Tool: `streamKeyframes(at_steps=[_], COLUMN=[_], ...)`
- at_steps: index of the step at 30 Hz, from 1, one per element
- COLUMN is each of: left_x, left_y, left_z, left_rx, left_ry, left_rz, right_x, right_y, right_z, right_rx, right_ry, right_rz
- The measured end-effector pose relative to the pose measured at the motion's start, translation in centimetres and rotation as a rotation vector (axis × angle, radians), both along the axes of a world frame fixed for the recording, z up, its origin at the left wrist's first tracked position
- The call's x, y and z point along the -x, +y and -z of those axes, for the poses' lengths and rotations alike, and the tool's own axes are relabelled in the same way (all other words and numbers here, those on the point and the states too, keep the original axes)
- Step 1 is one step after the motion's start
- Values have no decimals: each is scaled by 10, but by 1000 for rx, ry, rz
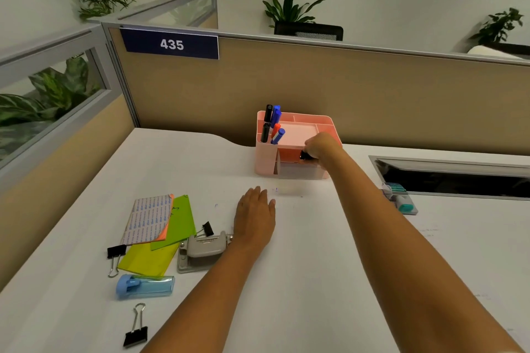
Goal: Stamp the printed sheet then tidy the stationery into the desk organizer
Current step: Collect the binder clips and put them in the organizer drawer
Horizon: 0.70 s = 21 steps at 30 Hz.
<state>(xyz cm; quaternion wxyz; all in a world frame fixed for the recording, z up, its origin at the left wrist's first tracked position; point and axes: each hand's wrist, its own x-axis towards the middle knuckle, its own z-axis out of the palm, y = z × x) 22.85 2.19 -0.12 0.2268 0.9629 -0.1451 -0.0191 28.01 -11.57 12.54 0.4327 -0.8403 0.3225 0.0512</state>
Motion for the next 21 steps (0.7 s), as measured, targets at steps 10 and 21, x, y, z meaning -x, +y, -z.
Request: streamKeyframes(at_steps=[10, 21], left_x=[4, 6], left_y=[-1, -2], left_z=[15, 17], left_rx=[-42, -13], left_ry=[-21, -71], left_rz=[30, 27], right_x=[-12, 13], right_y=[14, -4], right_z=[12, 8], right_rx=[104, 680], right_ry=[-53, -116], right_rz=[41, -356])
